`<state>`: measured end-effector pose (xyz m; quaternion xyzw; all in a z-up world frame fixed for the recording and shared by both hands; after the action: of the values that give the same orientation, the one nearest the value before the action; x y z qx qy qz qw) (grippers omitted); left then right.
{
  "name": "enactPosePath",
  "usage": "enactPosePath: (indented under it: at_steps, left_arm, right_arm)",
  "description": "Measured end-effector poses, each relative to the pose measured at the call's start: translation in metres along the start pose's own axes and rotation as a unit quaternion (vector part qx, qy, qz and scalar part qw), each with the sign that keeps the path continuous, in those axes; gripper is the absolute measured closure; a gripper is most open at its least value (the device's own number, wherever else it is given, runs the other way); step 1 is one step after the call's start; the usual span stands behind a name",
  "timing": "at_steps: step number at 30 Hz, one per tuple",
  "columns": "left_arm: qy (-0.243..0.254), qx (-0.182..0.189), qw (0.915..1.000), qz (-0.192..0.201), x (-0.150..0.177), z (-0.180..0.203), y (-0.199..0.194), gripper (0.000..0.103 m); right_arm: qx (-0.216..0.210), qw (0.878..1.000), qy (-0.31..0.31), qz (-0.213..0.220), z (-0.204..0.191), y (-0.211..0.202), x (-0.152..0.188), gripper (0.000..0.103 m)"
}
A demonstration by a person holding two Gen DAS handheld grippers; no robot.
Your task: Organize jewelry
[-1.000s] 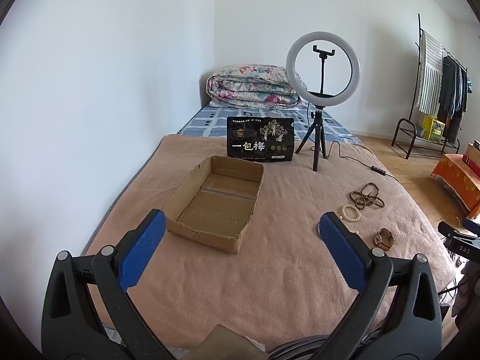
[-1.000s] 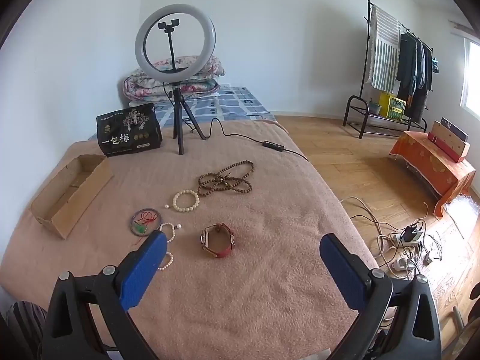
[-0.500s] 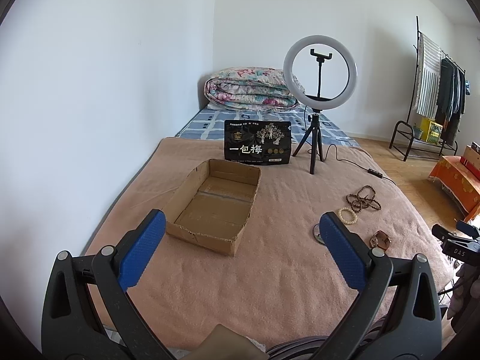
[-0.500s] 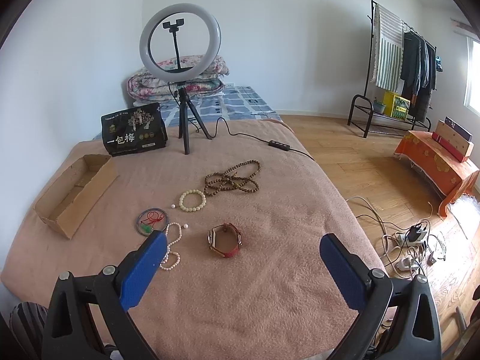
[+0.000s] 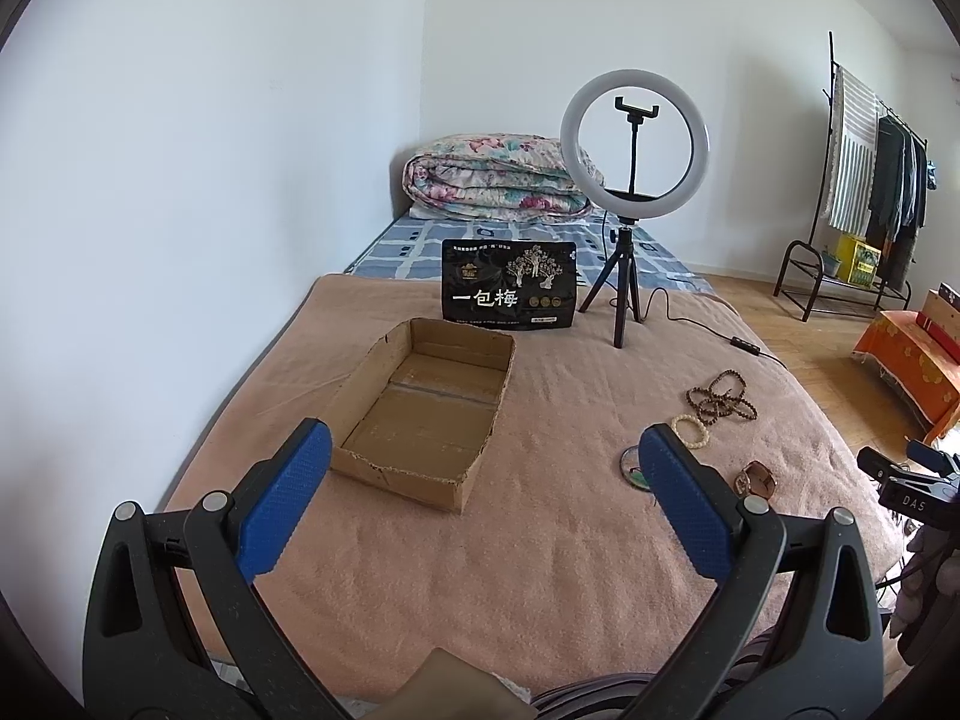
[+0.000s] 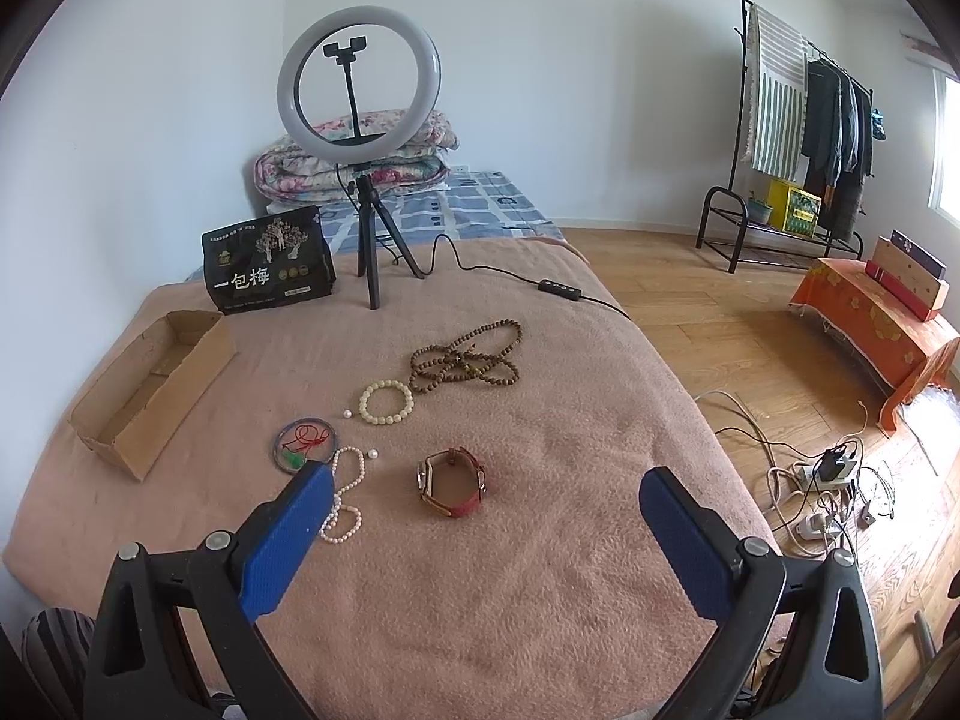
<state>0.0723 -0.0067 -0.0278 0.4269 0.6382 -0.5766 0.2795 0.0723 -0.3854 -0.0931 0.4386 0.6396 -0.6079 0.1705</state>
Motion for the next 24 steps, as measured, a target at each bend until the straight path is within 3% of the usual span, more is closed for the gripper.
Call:
enactPosePath:
  at_steps: [24]
  left_arm:
    - [-0.003,0.005,1.0000,0.000,0.0029,-0.0012,0.0061,0.000]
  right_arm:
    - [-0.005,1.000,-0.001,-0.006,-0.0053,0.0039,0.0016,0.000]
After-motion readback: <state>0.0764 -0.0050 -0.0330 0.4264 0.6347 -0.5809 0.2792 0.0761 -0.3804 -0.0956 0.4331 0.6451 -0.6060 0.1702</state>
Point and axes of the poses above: each gripper's, at about its wrist camera, not at the fingertips, and y roughly the way its jaws point, z to its right, x to its underside, the point moved 9 cm from there along y, roughly the way its jaws point, and after that the axes turned 15 degrees about y, right-handed, at the moved point
